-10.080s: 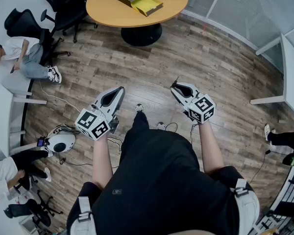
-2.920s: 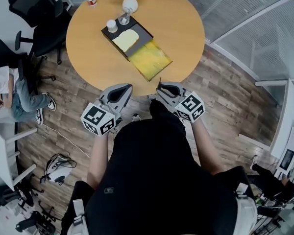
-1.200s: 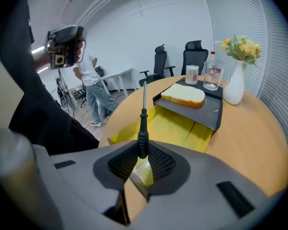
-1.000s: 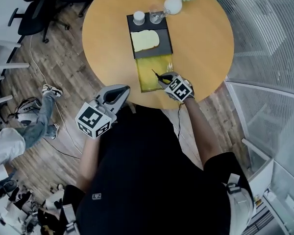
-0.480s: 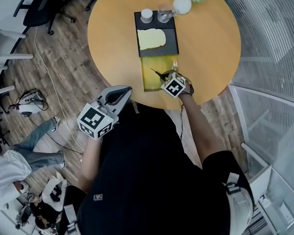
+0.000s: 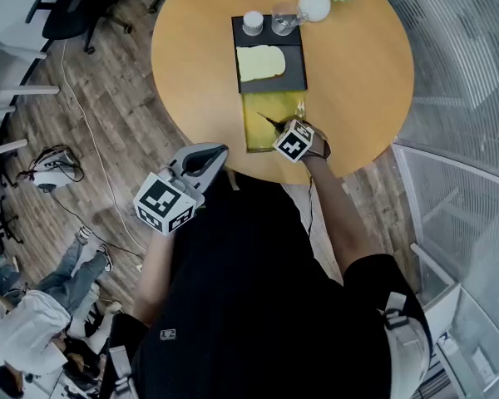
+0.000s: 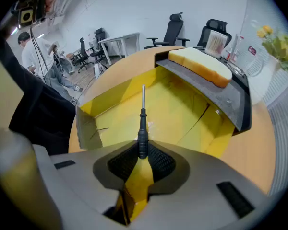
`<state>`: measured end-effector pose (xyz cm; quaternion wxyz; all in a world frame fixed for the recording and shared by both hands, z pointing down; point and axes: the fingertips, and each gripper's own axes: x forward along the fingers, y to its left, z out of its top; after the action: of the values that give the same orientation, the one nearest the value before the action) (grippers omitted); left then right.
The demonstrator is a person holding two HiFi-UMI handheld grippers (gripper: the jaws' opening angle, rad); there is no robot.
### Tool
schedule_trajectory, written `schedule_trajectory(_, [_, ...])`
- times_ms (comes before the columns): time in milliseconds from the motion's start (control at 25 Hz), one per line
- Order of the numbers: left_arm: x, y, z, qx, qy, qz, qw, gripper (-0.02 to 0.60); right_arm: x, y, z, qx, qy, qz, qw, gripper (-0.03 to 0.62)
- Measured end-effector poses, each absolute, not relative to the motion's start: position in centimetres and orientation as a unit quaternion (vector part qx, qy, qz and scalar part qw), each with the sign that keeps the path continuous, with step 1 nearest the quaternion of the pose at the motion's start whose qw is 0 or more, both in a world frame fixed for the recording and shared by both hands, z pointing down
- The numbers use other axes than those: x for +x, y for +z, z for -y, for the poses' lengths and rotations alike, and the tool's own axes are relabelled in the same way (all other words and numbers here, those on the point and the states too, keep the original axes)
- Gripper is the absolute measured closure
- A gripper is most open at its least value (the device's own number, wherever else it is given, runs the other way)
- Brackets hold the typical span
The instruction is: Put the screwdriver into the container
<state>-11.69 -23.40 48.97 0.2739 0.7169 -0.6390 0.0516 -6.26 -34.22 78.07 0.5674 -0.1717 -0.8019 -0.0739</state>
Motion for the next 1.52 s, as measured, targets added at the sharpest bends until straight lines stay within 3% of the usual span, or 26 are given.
schedule_trajectory(800, [-11.9,49.0,22.5,0.711,0.038,0.649,0.269,0.578,-6.5,79.0,34.6,-0.155,-0.084,0.784,0.595,0.533])
schedule_trajectory(1000, [-11.8,48.8,22.7,0.717,0.036,0.644,0.264,0.578,-6.7,78.5,34.0,-0.161,-0.053,0.793,0.585,0.441])
schedule_trajectory(1240, [-11.8,48.8,22.9,0.726,0.033,0.637,0.258,0.578,-6.3,76.7,35.0,-0.129,-0.039,0.821,0.555,0.434])
schedule_trajectory(1280, [-11.8,48.8,22.9,0.727,0.032,0.635,0.258,0.578,-6.1,76.0,34.9,-0.128,-0.031,0.828,0.545,0.443])
schedule_trajectory(1360, [-11.7,48.7,23.0,0.732,0.028,0.631,0.256,0.578,-5.8,74.4,34.6,-0.131,0.001,0.845,0.518,0.551])
schedule_trajectory(1520, [-11.3,48.4,23.5,0.746,0.023,0.617,0.251,0.578,-5.4,71.6,34.1,-0.141,0.042,0.874,0.463,0.588])
